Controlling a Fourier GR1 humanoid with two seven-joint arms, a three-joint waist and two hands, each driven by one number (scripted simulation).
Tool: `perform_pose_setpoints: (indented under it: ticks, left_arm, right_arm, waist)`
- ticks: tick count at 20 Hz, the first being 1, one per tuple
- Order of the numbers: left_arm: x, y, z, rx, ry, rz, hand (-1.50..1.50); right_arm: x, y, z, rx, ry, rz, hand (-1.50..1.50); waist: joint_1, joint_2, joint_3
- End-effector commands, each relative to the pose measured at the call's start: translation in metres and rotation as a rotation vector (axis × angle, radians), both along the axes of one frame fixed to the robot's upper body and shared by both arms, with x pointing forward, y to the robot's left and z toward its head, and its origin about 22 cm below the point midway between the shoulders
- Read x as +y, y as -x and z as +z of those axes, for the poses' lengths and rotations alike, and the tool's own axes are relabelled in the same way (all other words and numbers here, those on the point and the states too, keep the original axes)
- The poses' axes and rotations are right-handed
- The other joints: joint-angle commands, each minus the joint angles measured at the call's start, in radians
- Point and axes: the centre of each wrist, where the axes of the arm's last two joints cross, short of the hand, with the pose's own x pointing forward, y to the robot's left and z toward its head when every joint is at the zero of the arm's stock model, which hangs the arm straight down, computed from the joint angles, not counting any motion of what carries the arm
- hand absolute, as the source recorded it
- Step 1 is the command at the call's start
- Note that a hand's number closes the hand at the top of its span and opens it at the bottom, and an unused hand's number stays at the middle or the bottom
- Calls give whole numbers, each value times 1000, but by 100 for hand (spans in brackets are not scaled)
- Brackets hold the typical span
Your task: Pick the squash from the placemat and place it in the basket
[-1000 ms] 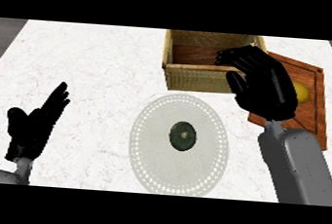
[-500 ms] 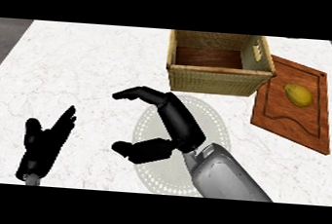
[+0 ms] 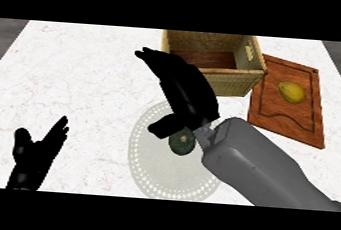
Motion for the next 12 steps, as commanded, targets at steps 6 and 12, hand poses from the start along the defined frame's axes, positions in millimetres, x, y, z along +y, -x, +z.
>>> perform_pose_setpoints:
  ticks: [6,12]
  left_arm:
    - [-4,23,-27,99,3,29,0]
    - [-7,14,-21,95,6,47,0]
  right_arm:
    - [-5,28,112,54,399,-50,-150]
    - [-25,30,144,216,589,-27,-150]
  waist:
    - [-19,11,-6]
    - [-16,19,-5]
